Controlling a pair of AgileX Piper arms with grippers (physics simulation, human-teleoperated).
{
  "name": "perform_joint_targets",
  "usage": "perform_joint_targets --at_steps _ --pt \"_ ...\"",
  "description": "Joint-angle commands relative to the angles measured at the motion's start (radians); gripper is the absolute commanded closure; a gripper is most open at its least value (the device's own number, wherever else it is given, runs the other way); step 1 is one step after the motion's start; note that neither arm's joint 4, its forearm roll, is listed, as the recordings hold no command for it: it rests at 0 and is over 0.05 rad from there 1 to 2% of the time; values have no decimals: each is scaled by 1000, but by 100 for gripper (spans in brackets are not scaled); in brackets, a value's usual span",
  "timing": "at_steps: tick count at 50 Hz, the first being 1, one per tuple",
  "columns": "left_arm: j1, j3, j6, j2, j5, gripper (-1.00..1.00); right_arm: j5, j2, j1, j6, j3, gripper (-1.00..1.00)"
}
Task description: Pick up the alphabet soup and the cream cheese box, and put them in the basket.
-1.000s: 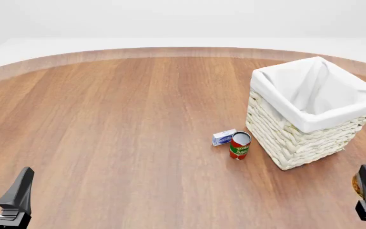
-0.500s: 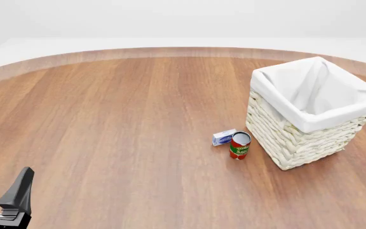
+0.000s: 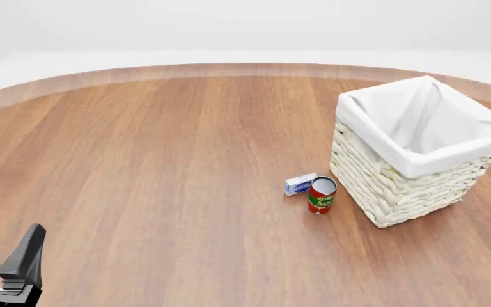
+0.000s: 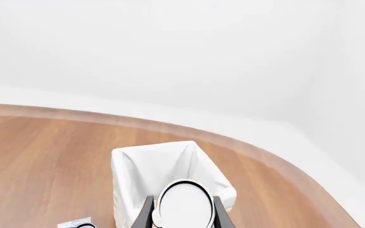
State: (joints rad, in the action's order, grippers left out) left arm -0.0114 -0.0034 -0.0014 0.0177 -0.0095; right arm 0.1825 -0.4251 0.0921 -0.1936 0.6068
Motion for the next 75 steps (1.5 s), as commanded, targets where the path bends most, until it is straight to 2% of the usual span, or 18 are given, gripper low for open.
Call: perform_joint_targets --at_steps 1,16,26,32,38,57,61,63,75 --pt "0 0 0 0 0 -100 -107 -106 -24 16 72 100" --pt "-1 0 0 0 0 -100 -166 -304 -71 -18 193 100" --pt "-1 0 0 -1 0 -100 -164 -410 -98 -28 232 100" --pt "0 0 0 0 0 -100 -133 -464 -109 -10 262 100" --pt "-1 0 0 0 0 -100 -127 -512 -109 -17 268 100" --pt "-1 0 0 0 0 -100 -131 -643 -105 36 306 100" --pt "-1 0 0 0 0 -100 -137 -662 -107 32 305 100" --pt "0 0 0 -1 0 -100 -144 -679 -103 4 301 100" --pt "0 0 0 -1 0 -100 -180 -732 -77 25 289 100"
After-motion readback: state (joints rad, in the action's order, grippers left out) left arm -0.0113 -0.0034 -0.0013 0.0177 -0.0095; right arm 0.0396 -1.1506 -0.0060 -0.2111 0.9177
